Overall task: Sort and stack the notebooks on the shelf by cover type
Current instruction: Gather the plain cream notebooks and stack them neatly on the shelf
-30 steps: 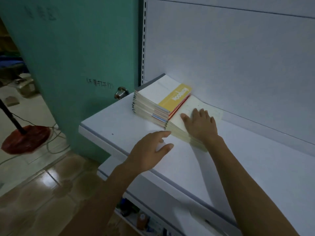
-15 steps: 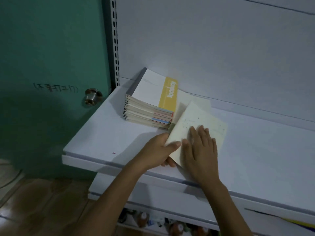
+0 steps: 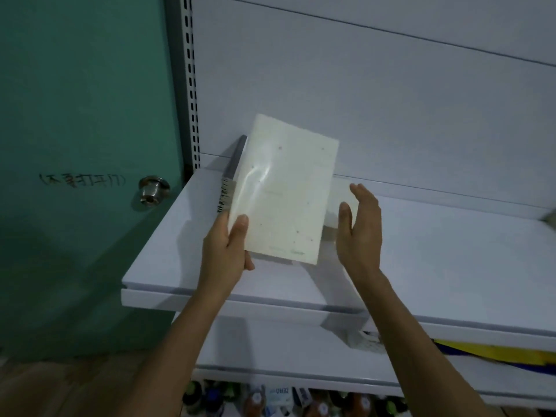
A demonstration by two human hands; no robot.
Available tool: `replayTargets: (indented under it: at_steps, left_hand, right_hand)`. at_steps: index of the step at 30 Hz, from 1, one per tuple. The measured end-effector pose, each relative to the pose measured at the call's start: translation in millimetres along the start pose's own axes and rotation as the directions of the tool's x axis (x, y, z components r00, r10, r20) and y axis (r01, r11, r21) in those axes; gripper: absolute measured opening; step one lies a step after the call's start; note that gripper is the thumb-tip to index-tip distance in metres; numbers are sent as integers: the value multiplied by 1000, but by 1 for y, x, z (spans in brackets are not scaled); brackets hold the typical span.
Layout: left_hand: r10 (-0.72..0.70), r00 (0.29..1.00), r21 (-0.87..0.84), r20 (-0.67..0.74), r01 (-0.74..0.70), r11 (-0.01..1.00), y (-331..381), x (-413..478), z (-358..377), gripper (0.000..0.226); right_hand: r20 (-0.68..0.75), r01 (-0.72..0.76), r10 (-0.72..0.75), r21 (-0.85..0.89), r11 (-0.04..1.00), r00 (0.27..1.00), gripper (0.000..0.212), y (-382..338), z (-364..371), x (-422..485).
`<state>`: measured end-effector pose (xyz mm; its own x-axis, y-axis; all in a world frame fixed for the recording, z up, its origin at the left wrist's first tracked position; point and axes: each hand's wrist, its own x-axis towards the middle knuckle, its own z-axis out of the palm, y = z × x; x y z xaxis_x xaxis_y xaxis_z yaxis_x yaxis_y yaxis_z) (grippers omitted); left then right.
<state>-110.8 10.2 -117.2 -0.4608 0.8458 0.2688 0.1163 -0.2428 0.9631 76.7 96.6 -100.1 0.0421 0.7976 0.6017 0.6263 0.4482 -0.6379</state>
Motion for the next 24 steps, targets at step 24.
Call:
replayTargets:
  at_steps: [24]
  left_hand:
    - [-48,998,-33,44,49,998,-14,6,-9,15]
  right_hand:
    - [-106,-223,325,531,818,940,18,-22,-14,-8]
